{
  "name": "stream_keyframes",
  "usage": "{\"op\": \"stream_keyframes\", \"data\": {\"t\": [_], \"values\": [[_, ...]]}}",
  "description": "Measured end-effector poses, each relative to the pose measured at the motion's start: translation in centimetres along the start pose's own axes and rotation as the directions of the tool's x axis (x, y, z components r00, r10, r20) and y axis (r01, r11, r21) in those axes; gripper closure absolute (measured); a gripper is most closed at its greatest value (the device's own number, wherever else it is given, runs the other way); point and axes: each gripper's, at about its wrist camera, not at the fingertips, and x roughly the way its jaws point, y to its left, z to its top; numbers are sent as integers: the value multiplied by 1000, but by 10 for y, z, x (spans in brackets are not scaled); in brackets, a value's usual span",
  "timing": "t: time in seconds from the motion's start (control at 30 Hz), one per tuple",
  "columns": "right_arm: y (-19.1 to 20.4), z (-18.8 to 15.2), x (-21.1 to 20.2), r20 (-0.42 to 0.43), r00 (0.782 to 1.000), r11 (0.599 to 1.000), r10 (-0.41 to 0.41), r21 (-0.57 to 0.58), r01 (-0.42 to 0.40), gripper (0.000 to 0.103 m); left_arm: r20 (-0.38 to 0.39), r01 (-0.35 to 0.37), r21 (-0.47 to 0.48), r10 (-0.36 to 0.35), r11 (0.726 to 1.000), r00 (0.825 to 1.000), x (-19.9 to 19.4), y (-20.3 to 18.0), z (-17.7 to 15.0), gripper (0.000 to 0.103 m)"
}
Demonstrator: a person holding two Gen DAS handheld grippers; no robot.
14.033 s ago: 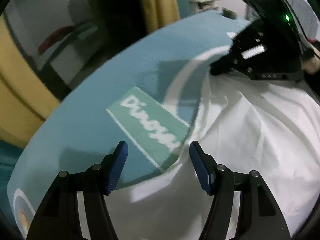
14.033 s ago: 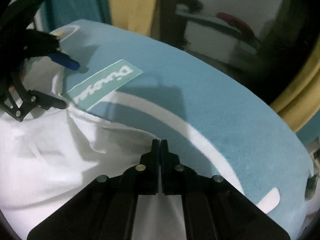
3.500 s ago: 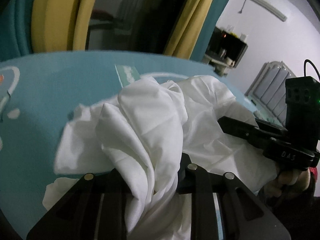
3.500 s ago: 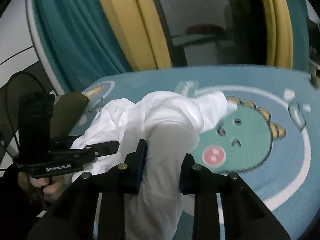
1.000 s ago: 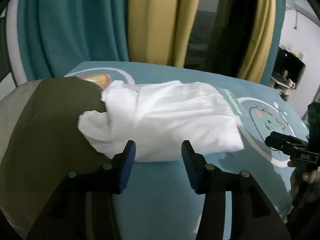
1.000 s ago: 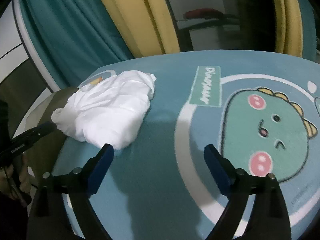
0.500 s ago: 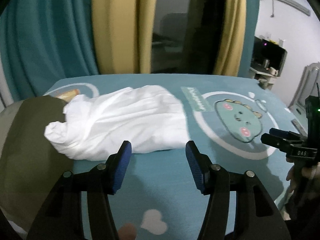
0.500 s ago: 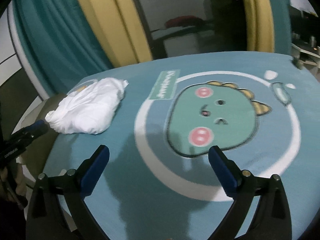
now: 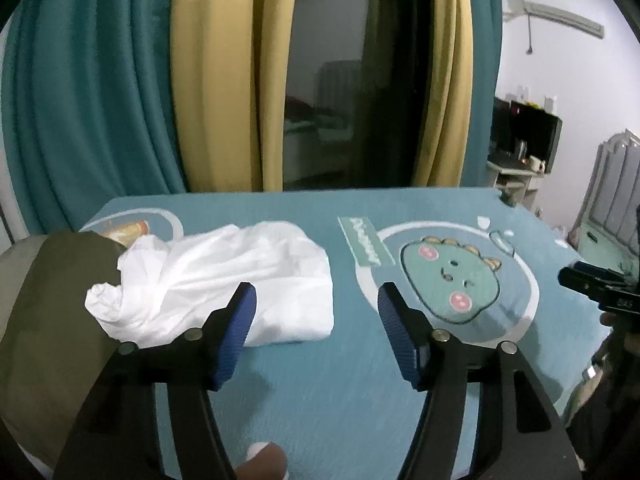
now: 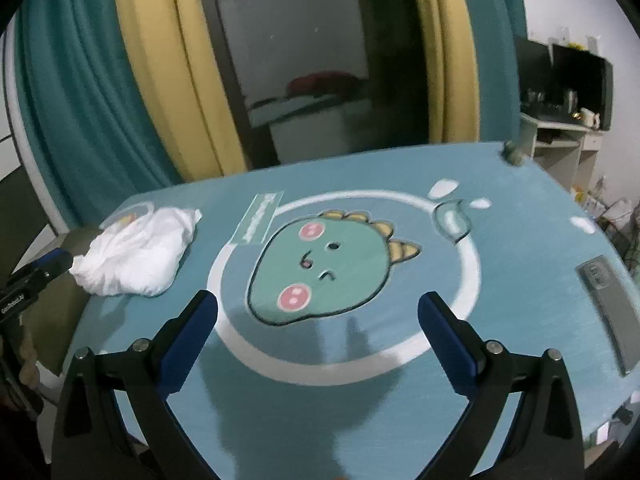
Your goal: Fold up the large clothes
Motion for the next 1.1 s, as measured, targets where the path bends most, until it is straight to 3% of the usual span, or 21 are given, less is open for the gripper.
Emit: {"op": "stream_keyframes", "data": {"t": [0.27,0.37,0.5,0.7,0.97,1.1], "values": [[-6,22,-37,98,994,998,-51,-34,55,3,116,-24,17,22,1000,993,-18,1,26,33],[-4,32,-51,141,988,996,-63,-48,70,3,153,12,4,-13,1000,988,-27,4,39,24],[3,47,-68,195,979,994,-65,-74,81,2,199,-21,13,18,1000,980,-35,4,50,23],[19,67,-96,291,955,987,-54,-129,95,2,223,-52,11,48,999,974,-44,6,67,23],[48,88,-118,391,920,970,-16,-217,109,2,326,-75,-4,72,997,943,-79,10,79,22],[59,88,-114,403,915,966,2,-239,103,2,322,-79,-24,83,997,943,-78,19,76,22]]}}
